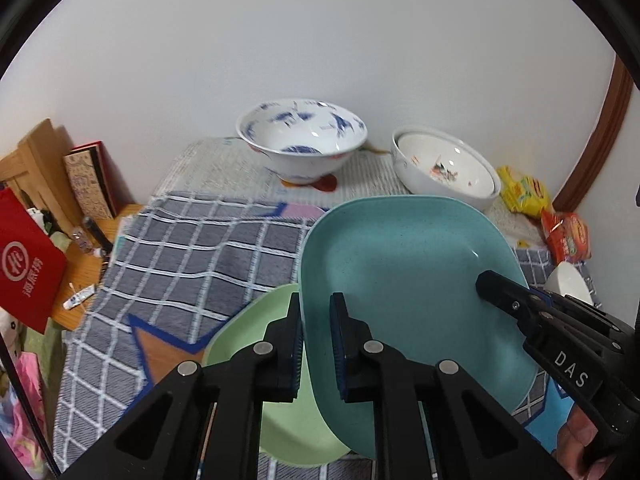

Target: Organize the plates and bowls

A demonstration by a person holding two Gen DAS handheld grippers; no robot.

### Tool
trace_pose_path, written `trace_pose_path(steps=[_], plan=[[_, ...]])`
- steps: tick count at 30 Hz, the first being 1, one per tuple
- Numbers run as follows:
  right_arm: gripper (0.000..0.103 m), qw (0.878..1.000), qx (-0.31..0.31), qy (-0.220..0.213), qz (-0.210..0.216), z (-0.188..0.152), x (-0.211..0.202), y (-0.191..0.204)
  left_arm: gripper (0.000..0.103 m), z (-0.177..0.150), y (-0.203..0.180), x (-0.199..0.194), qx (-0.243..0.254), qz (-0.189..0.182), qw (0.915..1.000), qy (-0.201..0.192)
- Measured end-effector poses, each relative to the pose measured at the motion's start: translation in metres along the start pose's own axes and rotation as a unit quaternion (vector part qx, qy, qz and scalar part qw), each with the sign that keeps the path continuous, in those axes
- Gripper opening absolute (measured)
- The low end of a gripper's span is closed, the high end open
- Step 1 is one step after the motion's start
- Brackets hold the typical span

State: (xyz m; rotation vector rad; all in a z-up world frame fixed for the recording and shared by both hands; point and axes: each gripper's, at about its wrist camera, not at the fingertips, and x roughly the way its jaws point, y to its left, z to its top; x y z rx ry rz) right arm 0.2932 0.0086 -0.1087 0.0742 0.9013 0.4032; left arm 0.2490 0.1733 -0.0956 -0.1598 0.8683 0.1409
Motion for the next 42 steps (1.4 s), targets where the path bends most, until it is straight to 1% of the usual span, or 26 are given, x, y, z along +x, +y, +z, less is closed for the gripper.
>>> trace_pose_path(steps=[8, 14, 20, 28, 32, 34, 42], plan=[[0.009, 0.999, -0.022, -0.012, 0.019, 0.000, -0.022, 0.036, 0.012, -0.006, 0.024, -0.032, -0.024, 0.013, 0.9995, -0.014], [0.009, 0.999, -0.035, -0.008, 0.020, -0.008, -0.028, 0.051, 0.012, -0.017, 0.035, -0.040, -0.038, 0.013, 0.9991, -0.011], [0.009, 0.999, -0.041, 0.014, 0.020, -0.026, -0.019, 0.059, 0.012, -0.039, 0.048, -0.033, -0.051, 0.019, 0.9985, 0.004], [0.009, 0.996, -0.058, 0.062, 0.023, -0.054, 0.014, 0.075, 0.012, -0.070, 0.073, -0.014, -0.080, 0.025, 0.9957, 0.040], [0.009, 0.994, -0.069, 0.079, 0.020, -0.061, 0.025, 0.078, 0.012, -0.076, 0.080, -0.003, -0.092, 0.015, 0.9942, 0.054], [0.009, 0.994, -0.069, 0.086, 0.020, -0.063, 0.031, 0.076, 0.012, -0.077, 0.080, 0.000, -0.093, 0.016, 0.9939, 0.057], [0.009, 0.991, -0.075, 0.107, 0.022, -0.058, 0.052, 0.073, 0.012, -0.075, 0.080, 0.016, -0.105, 0.017, 0.9918, 0.071]])
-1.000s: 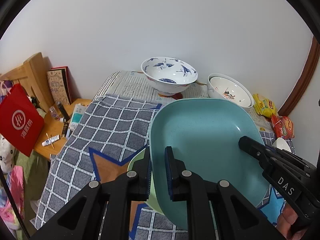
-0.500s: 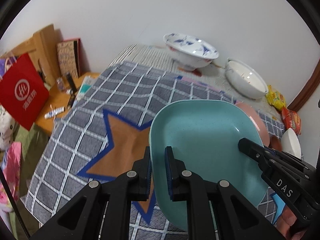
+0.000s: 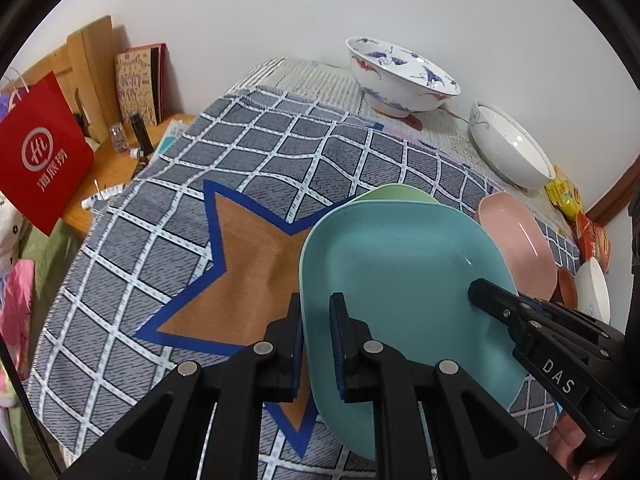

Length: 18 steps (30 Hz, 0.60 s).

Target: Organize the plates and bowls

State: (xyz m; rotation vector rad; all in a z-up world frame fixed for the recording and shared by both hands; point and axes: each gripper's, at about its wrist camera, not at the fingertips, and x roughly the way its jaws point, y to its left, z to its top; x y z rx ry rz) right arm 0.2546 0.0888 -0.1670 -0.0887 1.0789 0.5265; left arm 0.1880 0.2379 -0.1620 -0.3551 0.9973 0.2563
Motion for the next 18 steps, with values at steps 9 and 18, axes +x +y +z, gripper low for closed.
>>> trace_pose_path(steps=[9, 18], plan=[[0.011, 1.000, -0.001, 0.020, 0.014, 0.016, 0.020, -0.010, 0.012, 0.005, -0.004, 0.007, 0.001, 0.012, 0.9999, 0.000], [0.011, 0.999, -0.033, 0.024, 0.009, 0.036, 0.034, -0.011, 0.012, 0.010, -0.005, 0.016, -0.006, 0.010, 0.9999, 0.003]])
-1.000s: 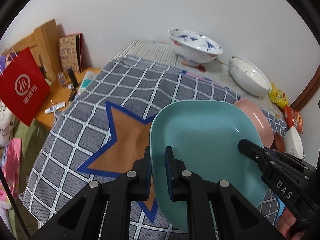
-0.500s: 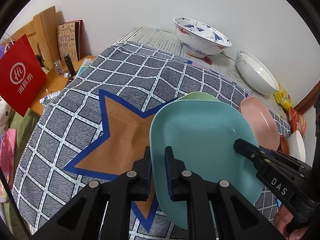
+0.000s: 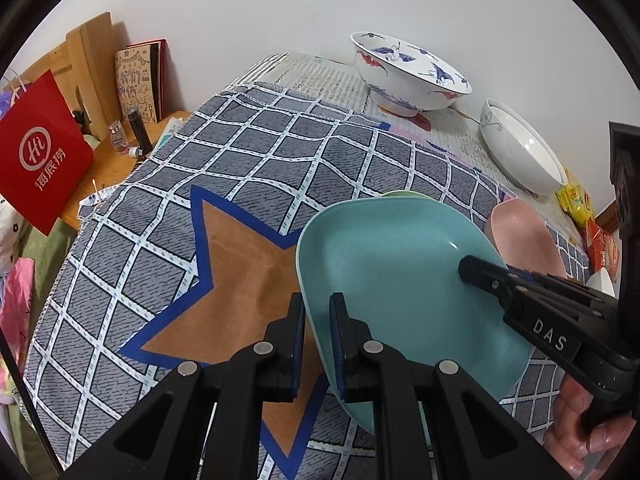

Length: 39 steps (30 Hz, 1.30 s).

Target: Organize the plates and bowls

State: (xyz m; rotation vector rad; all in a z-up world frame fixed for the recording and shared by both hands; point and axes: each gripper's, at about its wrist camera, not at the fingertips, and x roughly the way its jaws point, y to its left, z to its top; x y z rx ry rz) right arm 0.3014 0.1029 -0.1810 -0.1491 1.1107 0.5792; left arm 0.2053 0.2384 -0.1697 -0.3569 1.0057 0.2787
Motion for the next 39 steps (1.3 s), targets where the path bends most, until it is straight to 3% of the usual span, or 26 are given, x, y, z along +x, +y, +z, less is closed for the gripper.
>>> trace_pose_path(steps=[10, 18, 30, 39], plan=[[0.012, 0.998, -0.058, 0.003, 0.002, 0.015, 0.010, 0.002, 0.016, 0.002, 0.000, 0.005, -0.009, -0.003, 1.0000, 0.003], [0.019, 0.996, -0.083, 0.026, 0.004, 0.018, 0.021, 0.005, 0.017, 0.002, 0.001, 0.005, -0.010, -0.011, 0.9999, 0.008], [0.038, 0.998, -0.066, 0.006, 0.017, 0.013, -0.017, 0.001, 0.018, -0.001, 0.001, -0.002, -0.024, 0.007, 0.9997, 0.005], [0.038, 0.999, -0.038, 0.018, 0.009, -0.018, -0.037, -0.014, 0.018, -0.002, -0.012, -0.001, -0.021, 0.032, 0.9993, -0.001]])
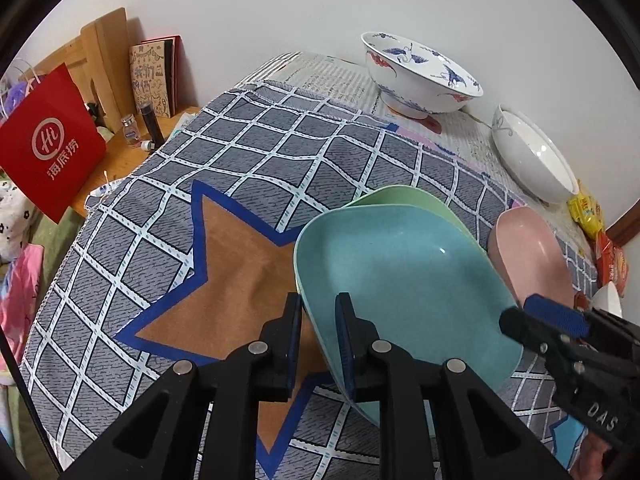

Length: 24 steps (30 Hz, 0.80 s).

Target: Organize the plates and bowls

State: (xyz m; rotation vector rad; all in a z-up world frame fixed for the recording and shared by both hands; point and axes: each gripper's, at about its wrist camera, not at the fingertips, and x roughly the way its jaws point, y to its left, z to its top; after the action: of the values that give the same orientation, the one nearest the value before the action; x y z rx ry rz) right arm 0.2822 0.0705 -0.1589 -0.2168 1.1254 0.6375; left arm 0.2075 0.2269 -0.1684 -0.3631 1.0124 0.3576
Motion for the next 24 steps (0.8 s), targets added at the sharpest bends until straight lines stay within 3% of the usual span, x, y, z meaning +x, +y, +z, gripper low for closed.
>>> trace_pose_path(steps=[5, 8, 12, 24], plan=[[0.037, 1.000, 0.009, 0.013, 0.001, -0.005, 0.010, -0.002, 0.023, -0.003, -0.005, 0.000, 0.011, -0.002, 0.9999, 0.005], [0.022, 1.000, 0.024, 0.012, 0.016, -0.005, 0.015, -0.004, 0.029, -0.005, -0.008, -0.001, 0.022, -0.006, 0.9997, 0.006], [0.015, 1.000, 0.027, -0.004, -0.005, -0.003, 0.017, -0.005, 0.045, -0.006, -0.012, -0.004, 0.036, 0.003, 0.9993, 0.002], [0.016, 0.999, 0.025, -0.040, -0.024, 0.001, 0.015, -0.006, 0.050, -0.013, -0.011, -0.009, 0.040, -0.022, 0.9990, 0.004]])
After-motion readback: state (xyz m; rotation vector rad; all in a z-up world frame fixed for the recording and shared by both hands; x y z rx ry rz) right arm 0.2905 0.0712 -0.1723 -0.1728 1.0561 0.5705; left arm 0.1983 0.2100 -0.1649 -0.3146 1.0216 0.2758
